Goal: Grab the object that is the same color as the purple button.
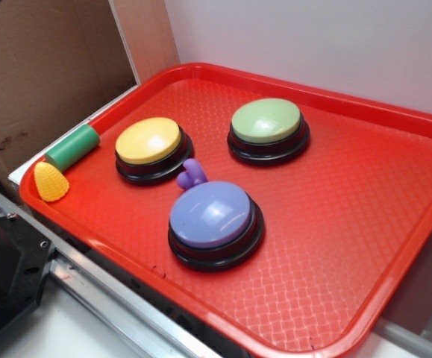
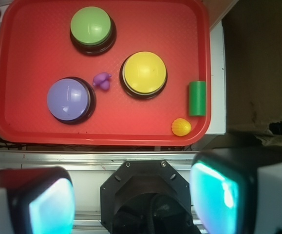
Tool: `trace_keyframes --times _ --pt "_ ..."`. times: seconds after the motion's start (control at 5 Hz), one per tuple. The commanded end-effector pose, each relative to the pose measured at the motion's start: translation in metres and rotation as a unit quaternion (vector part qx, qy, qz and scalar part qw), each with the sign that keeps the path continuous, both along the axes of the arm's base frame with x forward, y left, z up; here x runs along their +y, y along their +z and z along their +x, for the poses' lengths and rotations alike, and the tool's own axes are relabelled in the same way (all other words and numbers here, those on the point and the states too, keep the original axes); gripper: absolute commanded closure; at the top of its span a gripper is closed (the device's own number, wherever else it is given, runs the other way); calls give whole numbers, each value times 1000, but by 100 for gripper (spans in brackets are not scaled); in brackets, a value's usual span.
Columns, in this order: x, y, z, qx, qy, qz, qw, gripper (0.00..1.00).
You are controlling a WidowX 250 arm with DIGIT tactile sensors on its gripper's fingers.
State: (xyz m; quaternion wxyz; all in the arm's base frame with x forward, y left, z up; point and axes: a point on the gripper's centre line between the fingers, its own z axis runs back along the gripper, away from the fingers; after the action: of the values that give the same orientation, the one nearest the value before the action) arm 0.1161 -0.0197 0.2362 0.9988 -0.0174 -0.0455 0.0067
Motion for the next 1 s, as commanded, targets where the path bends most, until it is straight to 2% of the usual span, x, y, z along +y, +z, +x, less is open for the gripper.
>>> trace_keyframes --times 0.0,0.2,0.4,0.6,0.8 --pt "0 0 0 0 0 0 1000 0" --pt "-8 -16 18 3 42 -10 999 0" --pt "-25 -37 38 6 82 9 997 0" --pt "-33 -57 47 7 140 -6 990 0" --pt "-37 -81 66 -16 227 -45 973 0"
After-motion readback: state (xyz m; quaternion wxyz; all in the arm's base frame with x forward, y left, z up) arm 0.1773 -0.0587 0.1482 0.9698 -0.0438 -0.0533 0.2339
